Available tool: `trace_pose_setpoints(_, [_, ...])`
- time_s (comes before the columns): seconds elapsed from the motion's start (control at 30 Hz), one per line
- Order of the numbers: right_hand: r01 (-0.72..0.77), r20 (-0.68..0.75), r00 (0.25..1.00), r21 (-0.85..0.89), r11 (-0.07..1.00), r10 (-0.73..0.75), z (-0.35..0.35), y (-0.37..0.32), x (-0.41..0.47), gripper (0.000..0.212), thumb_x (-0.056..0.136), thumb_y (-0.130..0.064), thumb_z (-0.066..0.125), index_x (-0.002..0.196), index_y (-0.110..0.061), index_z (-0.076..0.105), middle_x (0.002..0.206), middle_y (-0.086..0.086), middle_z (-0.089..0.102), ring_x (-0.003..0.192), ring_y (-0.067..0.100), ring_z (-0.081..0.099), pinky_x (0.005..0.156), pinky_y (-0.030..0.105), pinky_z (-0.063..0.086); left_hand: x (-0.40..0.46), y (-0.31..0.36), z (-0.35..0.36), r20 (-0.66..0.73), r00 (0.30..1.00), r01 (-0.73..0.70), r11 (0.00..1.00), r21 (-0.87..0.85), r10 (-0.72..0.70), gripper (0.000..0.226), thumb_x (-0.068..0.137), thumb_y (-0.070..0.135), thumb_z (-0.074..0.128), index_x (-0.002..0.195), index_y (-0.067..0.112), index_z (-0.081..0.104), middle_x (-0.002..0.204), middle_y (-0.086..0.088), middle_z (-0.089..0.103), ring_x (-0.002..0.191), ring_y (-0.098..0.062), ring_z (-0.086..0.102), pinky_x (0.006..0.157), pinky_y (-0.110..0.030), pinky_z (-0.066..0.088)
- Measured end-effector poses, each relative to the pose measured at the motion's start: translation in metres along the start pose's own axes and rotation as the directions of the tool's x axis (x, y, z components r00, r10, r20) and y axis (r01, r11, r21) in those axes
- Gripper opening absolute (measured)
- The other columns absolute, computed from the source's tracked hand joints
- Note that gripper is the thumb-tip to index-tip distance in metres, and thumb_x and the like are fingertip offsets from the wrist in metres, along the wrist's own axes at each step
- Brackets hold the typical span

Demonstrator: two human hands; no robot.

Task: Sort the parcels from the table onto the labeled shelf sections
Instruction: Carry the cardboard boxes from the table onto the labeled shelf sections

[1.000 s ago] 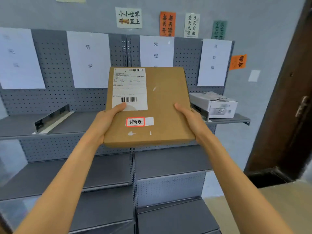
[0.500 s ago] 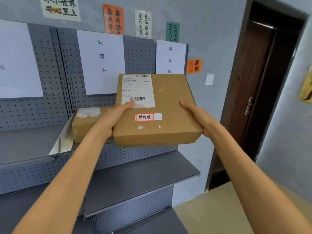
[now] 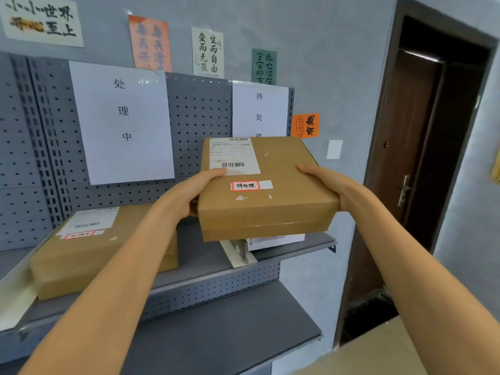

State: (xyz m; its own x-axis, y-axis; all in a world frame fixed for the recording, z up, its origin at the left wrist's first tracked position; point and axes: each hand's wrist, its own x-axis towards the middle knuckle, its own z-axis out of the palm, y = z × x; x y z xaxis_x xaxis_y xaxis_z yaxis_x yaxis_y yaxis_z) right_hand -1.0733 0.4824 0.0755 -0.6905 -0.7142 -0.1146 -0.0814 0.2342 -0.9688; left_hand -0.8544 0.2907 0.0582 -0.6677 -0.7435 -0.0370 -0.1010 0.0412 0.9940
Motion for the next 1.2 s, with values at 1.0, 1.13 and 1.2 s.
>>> trace_pose_setpoints(1.0, [-0.031, 0.290, 0.948, -0.323, 0.946, 0.130, -0.055, -0.012, 0.227, 0.060, 0.075, -0.065, 0.067, 0.112, -0.019, 0.059, 0.109, 0.015, 0.069, 0.101, 0.033, 0.067, 0.093, 0.058, 0.049, 0.142, 0.013, 0.068, -0.357, 0.906, 0.253, 0.967, 0.030, -0.226, 0.057, 0.070, 0.054, 0.072, 0.115, 0.023, 0.058, 0.113, -0.010, 0.067, 0.103, -0.030, 0.064, 0.094, -0.049, 0.048])
trace_pose_setpoints(1.13, [-0.040, 0.289, 0.948, -0.314, 0.949, 0.136, -0.055, -0.006, 0.232, 0.062, 0.074, -0.066, 0.067, 0.113, -0.018, 0.059, 0.108, 0.015, 0.070, 0.101, 0.033, 0.068, 0.093, 0.057, 0.049, 0.147, 0.012, 0.067, -0.347, 0.908, 0.258, 0.966, 0.021, -0.234, 0.065, 0.062, 0.053, 0.074, 0.117, 0.023, 0.058, 0.113, -0.009, 0.068, 0.103, -0.030, 0.065, 0.095, -0.050, 0.049])
trace_pose_setpoints(1.2, [-0.037, 0.285, 0.950, -0.311, 0.950, 0.131, -0.054, -0.006, 0.233, 0.064, 0.073, -0.067, 0.067, 0.114, -0.018, 0.059, 0.108, 0.014, 0.070, 0.100, 0.033, 0.068, 0.092, 0.057, 0.050, 0.149, 0.012, 0.065, -0.342, 0.908, 0.263, 0.965, 0.014, -0.243, 0.069, 0.057, 0.053, 0.075, 0.117, 0.023, 0.059, 0.113, -0.009, 0.069, 0.103, -0.031, 0.066, 0.096, -0.050, 0.048])
